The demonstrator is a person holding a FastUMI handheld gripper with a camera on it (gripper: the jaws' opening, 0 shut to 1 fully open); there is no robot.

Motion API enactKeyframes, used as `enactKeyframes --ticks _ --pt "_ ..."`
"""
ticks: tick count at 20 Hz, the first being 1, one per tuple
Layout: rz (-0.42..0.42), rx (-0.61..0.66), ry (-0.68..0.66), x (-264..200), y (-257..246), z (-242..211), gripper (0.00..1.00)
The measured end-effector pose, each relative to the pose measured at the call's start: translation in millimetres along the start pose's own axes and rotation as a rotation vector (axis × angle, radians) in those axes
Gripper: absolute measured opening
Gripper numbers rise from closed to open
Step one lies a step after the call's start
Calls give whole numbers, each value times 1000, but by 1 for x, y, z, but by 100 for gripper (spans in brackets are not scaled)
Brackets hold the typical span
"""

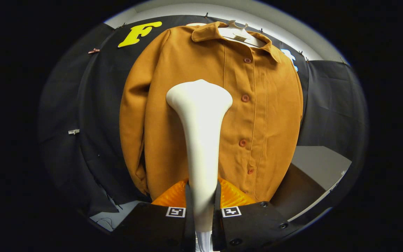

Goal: Iron the clothes twice with a garment steamer, once on the left side and once on the right side.

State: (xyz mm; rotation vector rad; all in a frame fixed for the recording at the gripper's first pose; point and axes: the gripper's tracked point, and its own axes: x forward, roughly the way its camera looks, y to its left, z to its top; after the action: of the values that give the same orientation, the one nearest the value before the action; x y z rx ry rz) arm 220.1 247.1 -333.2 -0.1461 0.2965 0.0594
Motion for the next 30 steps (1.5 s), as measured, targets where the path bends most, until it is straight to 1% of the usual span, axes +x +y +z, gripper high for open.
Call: enactKeyframes --ticks 8,12,19,25,30 --pt "12 -15 70 1 -1 -76 23" --pt "11 -20 99 7 -4 -100 22" --pt "19 -29 146 1 -7 -144 23" --pt "39 -18 175 -13 -14 -160 23" --pt "58 -12 157 -43 -31 -144 23"
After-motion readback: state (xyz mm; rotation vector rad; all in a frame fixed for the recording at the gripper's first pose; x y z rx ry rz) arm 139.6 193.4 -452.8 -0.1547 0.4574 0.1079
